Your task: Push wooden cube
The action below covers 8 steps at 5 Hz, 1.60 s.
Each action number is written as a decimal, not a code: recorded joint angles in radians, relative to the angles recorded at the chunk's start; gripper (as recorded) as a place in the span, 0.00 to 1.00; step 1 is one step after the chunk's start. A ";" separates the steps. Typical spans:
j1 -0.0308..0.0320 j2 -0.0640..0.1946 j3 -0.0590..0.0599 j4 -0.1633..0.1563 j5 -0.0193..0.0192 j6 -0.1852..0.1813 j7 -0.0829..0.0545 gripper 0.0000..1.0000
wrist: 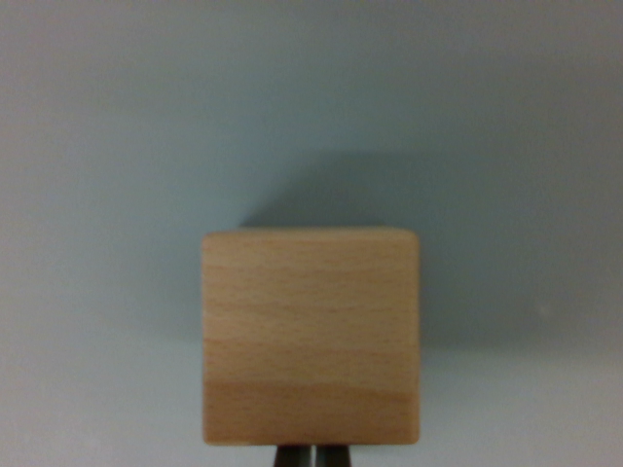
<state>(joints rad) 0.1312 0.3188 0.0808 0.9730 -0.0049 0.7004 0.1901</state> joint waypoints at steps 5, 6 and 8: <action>-0.0047 0.061 -0.007 0.088 -0.0080 0.027 -0.006 1.00; -0.0047 0.061 -0.007 0.088 -0.0080 0.027 -0.006 1.00; -0.0054 0.070 -0.008 0.100 -0.0091 0.031 -0.007 1.00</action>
